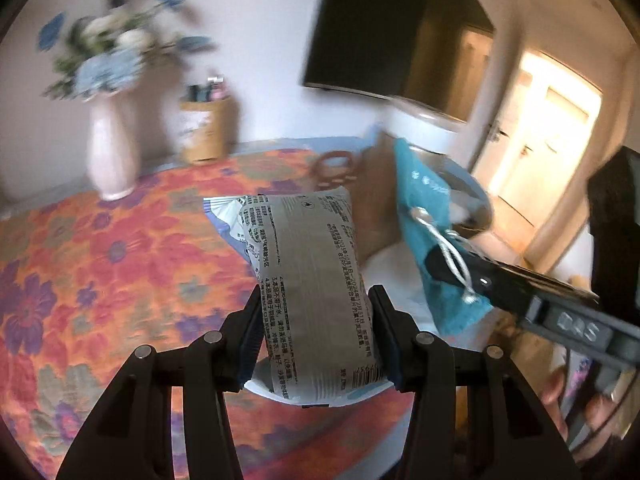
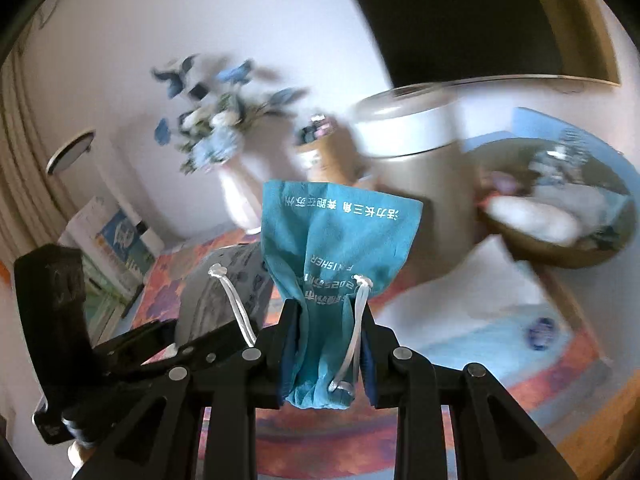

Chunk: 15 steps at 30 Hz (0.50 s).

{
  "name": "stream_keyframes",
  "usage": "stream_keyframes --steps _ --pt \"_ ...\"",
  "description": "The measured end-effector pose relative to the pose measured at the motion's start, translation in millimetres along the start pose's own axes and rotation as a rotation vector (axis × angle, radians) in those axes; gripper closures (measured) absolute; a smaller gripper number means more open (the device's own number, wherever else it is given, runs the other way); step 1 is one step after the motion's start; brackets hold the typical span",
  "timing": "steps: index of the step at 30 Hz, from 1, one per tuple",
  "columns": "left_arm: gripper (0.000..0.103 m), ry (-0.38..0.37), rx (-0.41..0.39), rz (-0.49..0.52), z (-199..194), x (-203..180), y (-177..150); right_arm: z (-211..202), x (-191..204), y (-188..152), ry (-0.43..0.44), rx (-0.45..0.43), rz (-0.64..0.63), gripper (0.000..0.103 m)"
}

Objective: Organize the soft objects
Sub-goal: 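Carry the plastic packet and teal pouch with both tools to the bowl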

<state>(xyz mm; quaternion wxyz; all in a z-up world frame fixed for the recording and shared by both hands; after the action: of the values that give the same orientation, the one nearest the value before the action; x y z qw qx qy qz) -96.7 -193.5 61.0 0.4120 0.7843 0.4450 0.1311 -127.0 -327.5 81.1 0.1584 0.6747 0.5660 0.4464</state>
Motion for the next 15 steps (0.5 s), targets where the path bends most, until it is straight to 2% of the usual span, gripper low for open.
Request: stream_keyframes --steps 5,15 --pt "0.056 -0.101 0.022 0.052 5.3 -46.0 3.7 -29.5 -53.0 5.5 -0.049 -0.018 0.128 0.076" --pt "0.056 -0.235 0.056 0.166 38.9 -131.6 33.9 -88.1 -124.7 27.8 -0.173 -0.144 0.225 0.076"
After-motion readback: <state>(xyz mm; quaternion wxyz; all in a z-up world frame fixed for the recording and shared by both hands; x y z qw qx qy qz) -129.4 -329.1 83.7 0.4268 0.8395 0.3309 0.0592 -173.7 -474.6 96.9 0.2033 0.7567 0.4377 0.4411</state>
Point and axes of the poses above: each gripper's, at about its wrist camera, not at the fingertips, and z roughly the way its jaws point, x to its left, y to its top, the point moved 4 cm from there along z, roughly the way its jaws point, and after that the axes turned 5 degrees about y, right-handed, at the moved point
